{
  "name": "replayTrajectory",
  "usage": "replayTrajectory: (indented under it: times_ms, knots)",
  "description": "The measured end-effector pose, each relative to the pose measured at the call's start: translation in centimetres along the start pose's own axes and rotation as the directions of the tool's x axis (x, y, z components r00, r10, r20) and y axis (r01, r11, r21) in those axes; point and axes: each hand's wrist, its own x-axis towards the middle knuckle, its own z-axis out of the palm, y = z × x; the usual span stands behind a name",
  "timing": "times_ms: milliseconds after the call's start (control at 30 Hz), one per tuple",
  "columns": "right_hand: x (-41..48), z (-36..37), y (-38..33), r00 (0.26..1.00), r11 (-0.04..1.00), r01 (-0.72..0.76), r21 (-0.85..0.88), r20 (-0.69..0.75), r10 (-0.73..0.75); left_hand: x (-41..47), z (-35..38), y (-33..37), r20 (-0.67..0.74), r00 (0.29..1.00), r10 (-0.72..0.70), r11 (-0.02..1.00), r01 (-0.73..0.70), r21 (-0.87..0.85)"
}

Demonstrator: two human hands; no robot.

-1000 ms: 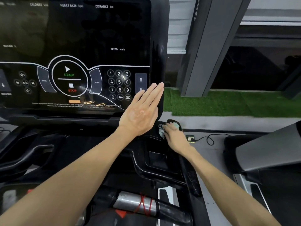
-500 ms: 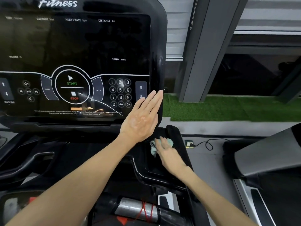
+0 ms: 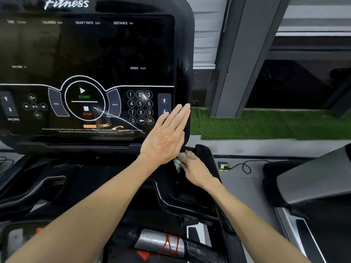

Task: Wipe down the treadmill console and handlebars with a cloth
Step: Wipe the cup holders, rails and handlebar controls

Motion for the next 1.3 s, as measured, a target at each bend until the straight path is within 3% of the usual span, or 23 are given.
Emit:
replayTrajectory:
  times_ms: [200, 267, 367, 700, 933, 1033, 1167, 1300]
  knots:
    - [-1.7, -1.3, -4.0, 0.999, 0.995, 0.053, 0.084, -0.008, -0.052, 0.1, -0.1, 0.0, -0.002, 1.000, 0.001, 1.000, -0.001, -0.003]
    - [-3.8, -1.5, -5.3, 0.992, 0.989, 0.119, 0.093, -0.060, -0.114, 0.0, 0.0, 0.0, -0.003, 1.000, -0.001, 1.000, 0.001, -0.007]
    - [-6.9, -0.9, -7.0, 0.976, 0.968, 0.217, 0.124, -0.027, -0.216, 0.0, 0.0, 0.0, 0.000, 1.000, 0.000, 1.000, 0.000, -0.013]
    - [-12.8, -1.7, -3.8, 0.915, 0.919, 0.394, -0.016, 0.102, -0.391, 0.0, -0.1, -0.1, 0.021, 1.000, 0.004, 1.000, -0.003, -0.029]
    - [-15.6, -2.0, 1.3, 0.945, 0.968, 0.251, -0.008, 0.220, -0.243, 0.0, -0.1, -0.1, 0.024, 1.000, 0.002, 0.999, -0.002, -0.032]
    - [-14.7, -1.6, -0.5, 0.953, 0.970, 0.243, -0.017, 0.189, -0.236, 0.0, -0.1, 0.0, 0.018, 1.000, 0.001, 1.000, -0.001, -0.025]
    - [-11.7, 0.6, -4.7, 0.958, 0.960, 0.261, 0.098, 0.100, -0.270, -0.1, -0.1, -0.1, 0.024, 1.000, 0.000, 1.000, 0.001, -0.030]
    - [-9.3, 1.3, -8.5, 0.996, 0.985, 0.072, 0.158, 0.050, -0.080, 0.0, -0.1, 0.0, 0.011, 1.000, 0.002, 0.999, -0.001, -0.041]
